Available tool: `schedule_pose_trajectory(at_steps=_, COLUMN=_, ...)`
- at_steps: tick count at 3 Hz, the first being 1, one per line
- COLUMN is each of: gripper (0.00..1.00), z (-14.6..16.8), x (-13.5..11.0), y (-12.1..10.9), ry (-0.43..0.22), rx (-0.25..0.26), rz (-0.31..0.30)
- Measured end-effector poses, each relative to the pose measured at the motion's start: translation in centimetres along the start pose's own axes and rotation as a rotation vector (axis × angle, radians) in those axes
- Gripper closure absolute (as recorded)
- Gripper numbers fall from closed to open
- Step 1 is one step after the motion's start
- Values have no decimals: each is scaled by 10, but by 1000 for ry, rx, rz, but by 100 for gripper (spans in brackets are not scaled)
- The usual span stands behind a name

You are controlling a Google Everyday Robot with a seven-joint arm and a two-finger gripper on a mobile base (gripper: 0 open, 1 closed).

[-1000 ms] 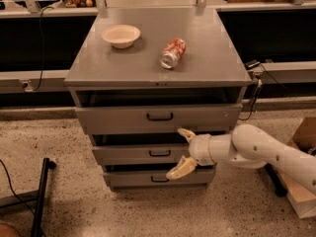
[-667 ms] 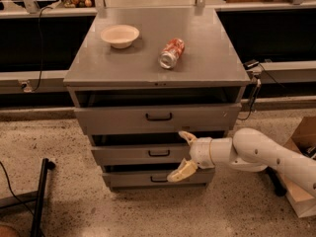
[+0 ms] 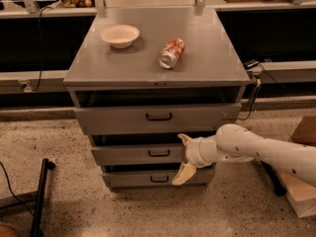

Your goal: Open middle drawer

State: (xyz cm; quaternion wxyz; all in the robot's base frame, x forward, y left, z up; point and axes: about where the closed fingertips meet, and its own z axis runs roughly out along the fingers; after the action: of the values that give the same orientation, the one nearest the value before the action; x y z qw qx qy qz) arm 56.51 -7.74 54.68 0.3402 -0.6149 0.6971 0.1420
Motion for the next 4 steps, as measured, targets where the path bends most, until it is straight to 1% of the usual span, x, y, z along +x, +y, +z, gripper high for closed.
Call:
schedule_pose_trajectory(at_steps=1, gripper=0, z=7, x=27, y=-5, ry=108, rx=13, rz=-86)
schedule_pose_trajectory(at_steps=2, gripper=0, z=9, x=49, y=-7, ry=137, rx=13, rz=-126)
schedule_pose_trajectory(at_steps=3, gripper=0, z=19, x=69, y=-13, ry=124, rx=2, rz=-145)
schedule_pose_trajectory(at_steps=4, gripper=0, z=32, x=90, y=-31, ry=131, rx=11, rz=-147)
